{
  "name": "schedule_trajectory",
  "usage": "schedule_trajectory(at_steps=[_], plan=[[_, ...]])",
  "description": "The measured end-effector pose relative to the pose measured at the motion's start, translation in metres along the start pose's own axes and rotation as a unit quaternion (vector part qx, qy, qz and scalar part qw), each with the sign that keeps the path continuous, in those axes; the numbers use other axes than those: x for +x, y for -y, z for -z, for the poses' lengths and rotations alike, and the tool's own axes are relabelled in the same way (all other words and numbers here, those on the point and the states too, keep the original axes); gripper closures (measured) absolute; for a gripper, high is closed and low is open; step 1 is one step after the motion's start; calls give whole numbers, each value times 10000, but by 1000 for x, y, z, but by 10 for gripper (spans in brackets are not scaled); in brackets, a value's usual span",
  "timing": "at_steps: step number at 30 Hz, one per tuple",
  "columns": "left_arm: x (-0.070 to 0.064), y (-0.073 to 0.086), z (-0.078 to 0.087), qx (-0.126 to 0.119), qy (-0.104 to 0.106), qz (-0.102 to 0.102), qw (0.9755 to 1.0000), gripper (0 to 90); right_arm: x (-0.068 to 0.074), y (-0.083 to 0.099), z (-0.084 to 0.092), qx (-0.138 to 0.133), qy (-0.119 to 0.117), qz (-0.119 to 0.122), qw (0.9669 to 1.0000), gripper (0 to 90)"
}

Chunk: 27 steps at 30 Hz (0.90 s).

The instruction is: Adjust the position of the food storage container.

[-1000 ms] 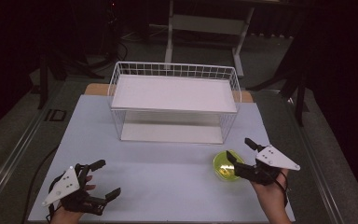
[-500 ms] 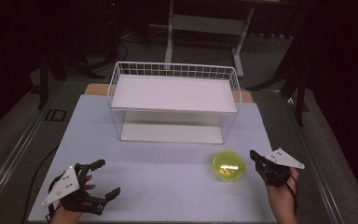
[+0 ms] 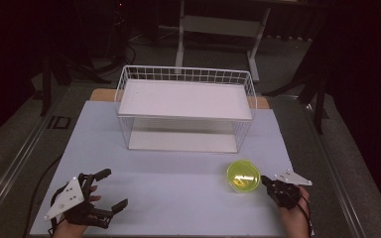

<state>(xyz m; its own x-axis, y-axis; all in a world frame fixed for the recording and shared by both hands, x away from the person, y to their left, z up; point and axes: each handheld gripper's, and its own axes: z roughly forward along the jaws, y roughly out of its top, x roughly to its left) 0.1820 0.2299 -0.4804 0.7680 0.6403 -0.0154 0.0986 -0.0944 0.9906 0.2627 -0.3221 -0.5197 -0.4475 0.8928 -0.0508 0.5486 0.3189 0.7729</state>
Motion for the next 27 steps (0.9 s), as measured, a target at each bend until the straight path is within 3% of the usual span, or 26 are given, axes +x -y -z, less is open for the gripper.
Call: schedule_trajectory(at_steps=[7, 10, 17, 21, 24, 27], plan=[[0, 0, 1, 33, -66, -92, 9999, 9, 16, -3, -8, 74, -296, 147, 9994, 900], [1, 0, 2, -2, -81, -43, 10000, 9, 19, -5, -9, 78, -424, 149, 9990, 900], [-1, -1, 2, -34, -72, -25, 10000, 9, 46, -18, -22, 130, -801, 510, 9954, 900], [-3, -1, 0, 34, -35, -84, 10000, 9, 57, -24, -29, 81, -1082, 447, 9931, 900], [-5, -1, -1, 43, 11, -75, 10000, 9, 61, -26, -32, 105, -1092, 492, 9927, 900], [-7, -2, 0, 41, 32, -139, 9999, 9, 54, -27, -34, 78, -950, 452, 9944, 900]])
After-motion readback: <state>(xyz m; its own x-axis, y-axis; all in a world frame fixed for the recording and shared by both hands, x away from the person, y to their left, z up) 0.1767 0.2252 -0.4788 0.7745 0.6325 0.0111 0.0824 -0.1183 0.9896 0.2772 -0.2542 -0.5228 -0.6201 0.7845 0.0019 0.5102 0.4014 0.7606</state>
